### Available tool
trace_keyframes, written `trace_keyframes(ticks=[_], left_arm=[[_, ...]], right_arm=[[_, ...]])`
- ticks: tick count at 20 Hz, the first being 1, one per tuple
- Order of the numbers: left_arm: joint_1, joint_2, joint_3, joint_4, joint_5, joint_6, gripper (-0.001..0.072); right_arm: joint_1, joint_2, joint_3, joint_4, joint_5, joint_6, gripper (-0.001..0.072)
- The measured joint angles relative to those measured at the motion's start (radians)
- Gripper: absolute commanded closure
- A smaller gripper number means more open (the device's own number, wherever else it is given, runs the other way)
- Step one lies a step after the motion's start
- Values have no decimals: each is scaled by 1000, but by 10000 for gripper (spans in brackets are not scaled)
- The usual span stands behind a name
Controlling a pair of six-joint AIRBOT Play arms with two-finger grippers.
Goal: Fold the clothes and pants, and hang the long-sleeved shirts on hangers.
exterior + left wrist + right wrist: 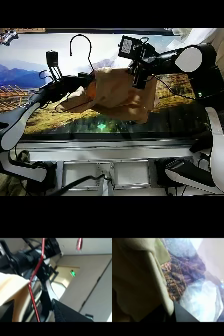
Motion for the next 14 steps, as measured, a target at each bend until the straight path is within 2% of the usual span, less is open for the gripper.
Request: trace_keyframes(ticks=[7, 10, 11, 12, 14], left_arm=[[83, 0, 0, -232, 132, -3, 190], [106, 0, 0, -316, 189, -3, 228], [114, 0, 0, -346, 216, -2, 297], [123, 2, 0, -382, 250, 0, 476], [144, 18, 0, -450, 322, 1, 599]], right_arm=[[0, 46, 0, 31, 7, -3, 687], [0, 72, 0, 39, 17, -6, 687], [0, 80, 0, 43, 21, -6, 687], [0, 88, 0, 50, 25, -4, 687], [0, 103, 0, 66, 32, 6, 687]])
